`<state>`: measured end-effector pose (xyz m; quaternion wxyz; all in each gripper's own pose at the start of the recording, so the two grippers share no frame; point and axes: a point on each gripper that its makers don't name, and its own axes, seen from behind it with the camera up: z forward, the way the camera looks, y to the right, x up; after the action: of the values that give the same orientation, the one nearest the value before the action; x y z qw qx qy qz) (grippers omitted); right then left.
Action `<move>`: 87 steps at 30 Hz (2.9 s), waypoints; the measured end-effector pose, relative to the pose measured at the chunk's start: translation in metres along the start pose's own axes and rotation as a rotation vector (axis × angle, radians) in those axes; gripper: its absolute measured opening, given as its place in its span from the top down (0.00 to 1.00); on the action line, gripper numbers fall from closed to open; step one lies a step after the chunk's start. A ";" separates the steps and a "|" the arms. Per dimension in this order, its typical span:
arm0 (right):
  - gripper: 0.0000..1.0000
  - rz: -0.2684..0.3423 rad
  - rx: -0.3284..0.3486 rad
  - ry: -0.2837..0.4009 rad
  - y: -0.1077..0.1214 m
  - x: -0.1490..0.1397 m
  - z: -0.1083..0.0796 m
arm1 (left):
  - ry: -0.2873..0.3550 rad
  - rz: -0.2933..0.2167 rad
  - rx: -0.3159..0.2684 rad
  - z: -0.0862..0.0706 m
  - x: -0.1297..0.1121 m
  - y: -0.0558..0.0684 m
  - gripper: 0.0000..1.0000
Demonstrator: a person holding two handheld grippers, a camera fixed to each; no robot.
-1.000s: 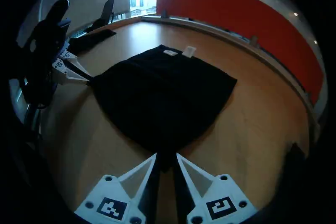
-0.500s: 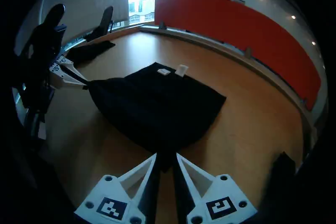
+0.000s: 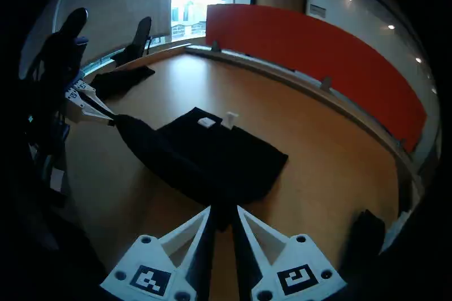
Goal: Fold towel
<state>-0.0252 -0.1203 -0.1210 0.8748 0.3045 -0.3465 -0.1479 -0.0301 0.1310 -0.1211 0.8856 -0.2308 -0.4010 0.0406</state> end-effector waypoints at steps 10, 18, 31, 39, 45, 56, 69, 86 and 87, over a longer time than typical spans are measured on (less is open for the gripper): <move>0.82 0.005 0.007 -0.001 -0.005 0.005 -0.021 | 0.019 -0.002 -0.010 -0.021 0.013 0.007 0.89; 0.82 0.007 0.027 -0.007 -0.014 0.002 -0.028 | 0.020 -0.008 -0.014 -0.027 0.014 0.005 0.89; 0.82 -0.001 0.046 -0.026 -0.014 0.000 -0.021 | 0.031 -0.012 -0.007 -0.021 0.019 0.003 0.89; 0.82 0.010 0.049 -0.043 0.004 0.006 0.001 | 0.057 -0.026 0.012 0.001 0.037 -0.010 0.89; 0.82 0.024 0.047 -0.071 0.020 0.006 0.023 | 0.057 -0.039 0.028 0.027 0.046 -0.021 0.89; 0.81 0.023 0.048 -0.125 0.033 -0.001 0.050 | 0.026 -0.022 0.032 0.059 0.043 -0.031 0.89; 0.80 0.056 0.042 -0.176 0.043 -0.018 0.083 | -0.009 -0.011 0.052 0.100 0.030 -0.042 0.89; 0.35 0.036 -0.023 -0.209 0.065 -0.033 0.101 | -0.035 0.016 0.085 0.127 0.023 -0.056 0.75; 0.34 0.038 -0.024 -0.211 0.066 -0.034 0.102 | -0.037 0.022 0.089 0.128 0.023 -0.057 0.73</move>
<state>-0.1170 -0.0978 -0.0383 0.8398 0.2702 -0.4404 -0.1665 -0.1144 0.1341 -0.0075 0.8871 -0.1945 -0.4124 0.0722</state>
